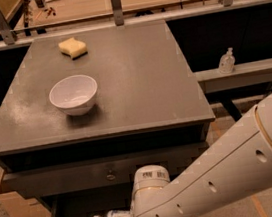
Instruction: Place blue plastic bottle into middle drawer
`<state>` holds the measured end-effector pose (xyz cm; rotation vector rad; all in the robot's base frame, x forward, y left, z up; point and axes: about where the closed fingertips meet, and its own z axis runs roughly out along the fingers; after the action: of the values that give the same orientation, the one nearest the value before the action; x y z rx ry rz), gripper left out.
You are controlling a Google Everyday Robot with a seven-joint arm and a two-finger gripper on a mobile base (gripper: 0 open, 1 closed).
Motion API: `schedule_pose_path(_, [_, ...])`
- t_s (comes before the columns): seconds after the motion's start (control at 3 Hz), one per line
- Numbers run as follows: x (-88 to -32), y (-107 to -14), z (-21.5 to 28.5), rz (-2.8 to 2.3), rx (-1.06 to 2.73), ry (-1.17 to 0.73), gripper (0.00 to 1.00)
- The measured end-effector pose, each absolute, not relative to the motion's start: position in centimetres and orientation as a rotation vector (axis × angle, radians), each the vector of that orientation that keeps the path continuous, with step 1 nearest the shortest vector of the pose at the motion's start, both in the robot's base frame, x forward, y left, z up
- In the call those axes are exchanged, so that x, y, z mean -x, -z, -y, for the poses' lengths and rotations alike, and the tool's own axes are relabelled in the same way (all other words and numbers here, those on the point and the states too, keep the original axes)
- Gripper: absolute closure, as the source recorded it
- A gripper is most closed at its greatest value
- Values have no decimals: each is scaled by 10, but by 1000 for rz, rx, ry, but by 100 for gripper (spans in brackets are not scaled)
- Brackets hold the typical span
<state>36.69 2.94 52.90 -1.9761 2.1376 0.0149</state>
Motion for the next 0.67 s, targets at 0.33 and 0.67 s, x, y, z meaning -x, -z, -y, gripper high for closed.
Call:
schedule_pose_path(0.33, [-385,-511,-26,-2194,1902,13,58])
schedule_pose_path(0.67, [-401,-489,-31,-2246,1831,34,35])
